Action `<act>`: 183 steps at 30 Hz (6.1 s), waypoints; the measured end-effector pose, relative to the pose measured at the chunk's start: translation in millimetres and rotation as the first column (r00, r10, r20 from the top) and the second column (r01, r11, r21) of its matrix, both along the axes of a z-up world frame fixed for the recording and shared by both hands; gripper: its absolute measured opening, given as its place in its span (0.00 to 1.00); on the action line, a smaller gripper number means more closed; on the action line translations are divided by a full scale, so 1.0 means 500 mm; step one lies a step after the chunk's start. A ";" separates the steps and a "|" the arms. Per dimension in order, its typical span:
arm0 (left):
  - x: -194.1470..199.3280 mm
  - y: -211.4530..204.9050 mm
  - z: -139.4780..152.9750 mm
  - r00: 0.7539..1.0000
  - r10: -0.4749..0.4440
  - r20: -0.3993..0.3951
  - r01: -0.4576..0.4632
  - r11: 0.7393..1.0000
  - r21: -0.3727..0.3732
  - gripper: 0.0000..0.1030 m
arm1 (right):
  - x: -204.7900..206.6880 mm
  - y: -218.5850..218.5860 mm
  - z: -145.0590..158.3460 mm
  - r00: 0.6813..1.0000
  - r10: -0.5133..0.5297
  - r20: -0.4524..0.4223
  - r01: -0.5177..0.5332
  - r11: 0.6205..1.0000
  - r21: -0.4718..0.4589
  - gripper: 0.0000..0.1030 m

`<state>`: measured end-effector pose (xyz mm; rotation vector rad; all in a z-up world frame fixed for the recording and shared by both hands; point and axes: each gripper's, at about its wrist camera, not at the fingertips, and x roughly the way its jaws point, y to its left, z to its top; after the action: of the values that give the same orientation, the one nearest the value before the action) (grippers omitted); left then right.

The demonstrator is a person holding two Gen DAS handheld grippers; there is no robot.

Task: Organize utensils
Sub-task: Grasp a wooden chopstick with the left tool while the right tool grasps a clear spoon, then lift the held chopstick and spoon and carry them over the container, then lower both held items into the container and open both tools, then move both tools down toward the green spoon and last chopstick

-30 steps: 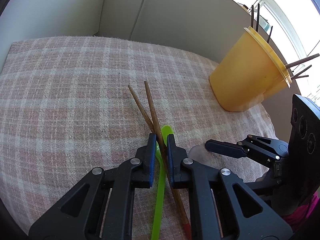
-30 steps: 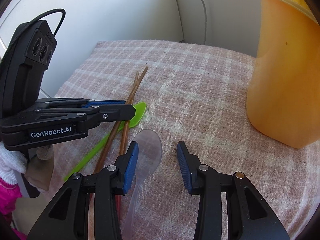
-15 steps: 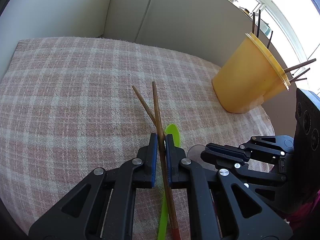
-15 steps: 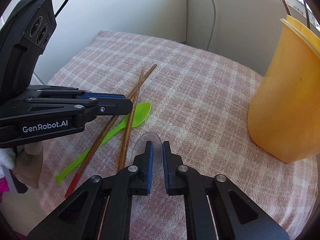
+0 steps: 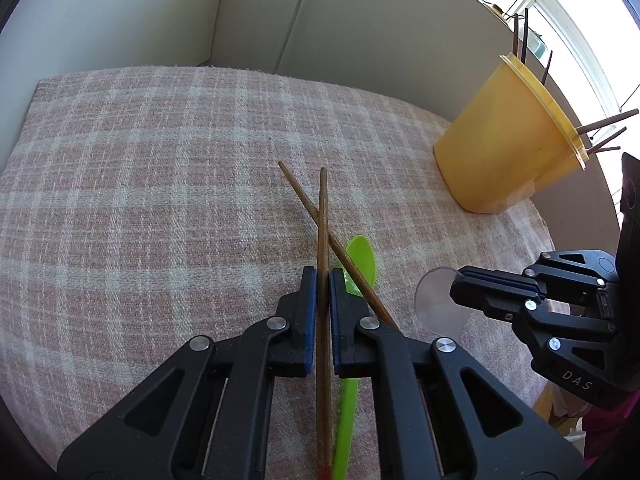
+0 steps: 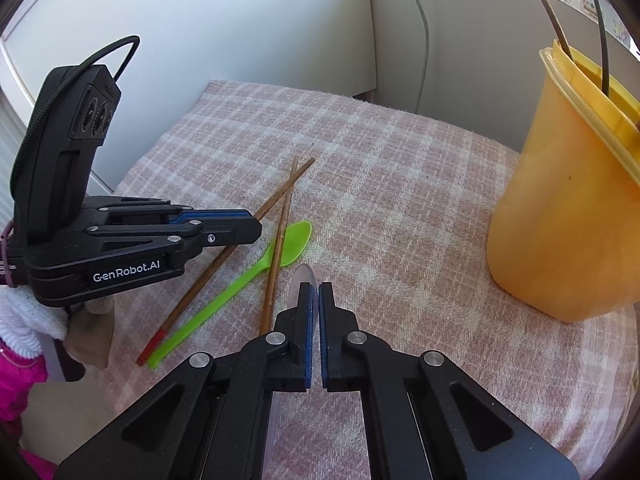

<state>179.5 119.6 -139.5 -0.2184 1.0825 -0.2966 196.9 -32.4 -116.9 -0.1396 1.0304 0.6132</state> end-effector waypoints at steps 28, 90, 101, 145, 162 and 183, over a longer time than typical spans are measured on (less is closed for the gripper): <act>-0.101 0.004 0.235 0.963 -0.028 0.268 0.031 0.999 -0.009 0.04 | -0.092 -0.110 0.193 0.969 -0.058 0.240 0.036 0.995 0.094 0.01; 0.106 -0.249 0.415 0.854 -0.057 0.518 0.124 0.988 -0.096 0.04 | 0.066 -0.381 0.319 0.774 -0.460 0.436 0.377 0.887 0.267 0.01; 0.134 -0.290 0.366 0.879 -0.104 0.466 0.160 0.984 -0.082 0.04 | 0.086 -0.370 0.284 0.799 -0.434 0.416 0.373 0.900 0.224 0.01; -0.036 -0.223 0.407 0.848 -0.080 0.524 0.141 0.987 -0.079 0.29 | -0.055 -0.336 0.329 0.777 -0.418 0.471 0.341 0.908 0.244 0.38; -0.099 -0.092 0.306 0.916 -0.028 0.401 0.032 1.000 -0.002 0.29 | -0.128 -0.287 0.285 0.838 -0.318 0.444 0.247 0.946 0.210 0.57; -0.129 -0.068 0.096 0.989 -0.065 0.135 0.057 0.996 0.067 0.29 | -0.140 -0.174 0.161 0.948 -0.163 0.272 0.135 0.983 0.121 0.57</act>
<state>115.2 85.7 -91.3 -0.1073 0.9616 -0.3276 127.1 -119.6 -36.4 -0.0566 0.7256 0.4898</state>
